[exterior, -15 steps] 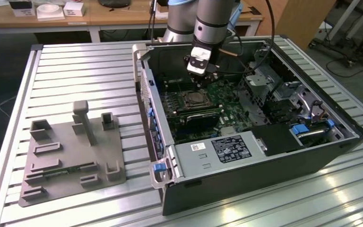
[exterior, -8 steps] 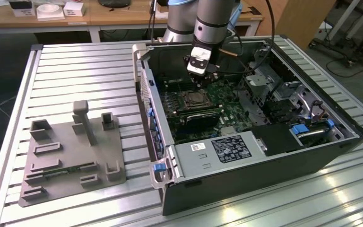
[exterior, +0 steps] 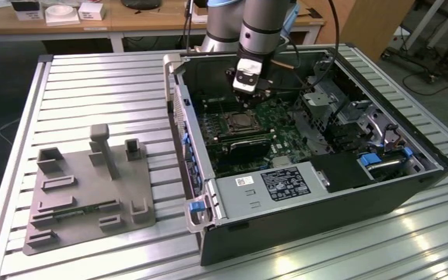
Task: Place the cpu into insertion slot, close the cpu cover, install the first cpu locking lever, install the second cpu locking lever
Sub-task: 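Install the first cpu locking lever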
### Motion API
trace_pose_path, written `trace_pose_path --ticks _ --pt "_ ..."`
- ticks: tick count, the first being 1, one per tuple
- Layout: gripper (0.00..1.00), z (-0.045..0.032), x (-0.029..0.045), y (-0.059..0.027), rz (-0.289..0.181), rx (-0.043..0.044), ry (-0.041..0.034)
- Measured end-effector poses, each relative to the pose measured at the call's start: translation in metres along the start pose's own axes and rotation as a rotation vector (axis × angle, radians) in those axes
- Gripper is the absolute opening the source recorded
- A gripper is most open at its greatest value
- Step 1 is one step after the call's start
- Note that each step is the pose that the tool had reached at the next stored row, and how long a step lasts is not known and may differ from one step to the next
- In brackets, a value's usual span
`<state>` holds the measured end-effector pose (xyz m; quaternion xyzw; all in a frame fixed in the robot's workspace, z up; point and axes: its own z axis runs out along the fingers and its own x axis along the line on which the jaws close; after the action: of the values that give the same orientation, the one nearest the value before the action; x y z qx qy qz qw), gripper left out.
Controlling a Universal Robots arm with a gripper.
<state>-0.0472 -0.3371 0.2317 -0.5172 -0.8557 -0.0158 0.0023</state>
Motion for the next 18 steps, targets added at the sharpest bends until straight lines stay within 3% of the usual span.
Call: trace_pose_path --ticks 14,18 --pt "0.10 -0.0001 0.0000 0.0000 -0.253 0.0053 0.0061" --pt "0.10 0.0000 0.0010 -0.0019 -0.281 0.0055 0.0070"
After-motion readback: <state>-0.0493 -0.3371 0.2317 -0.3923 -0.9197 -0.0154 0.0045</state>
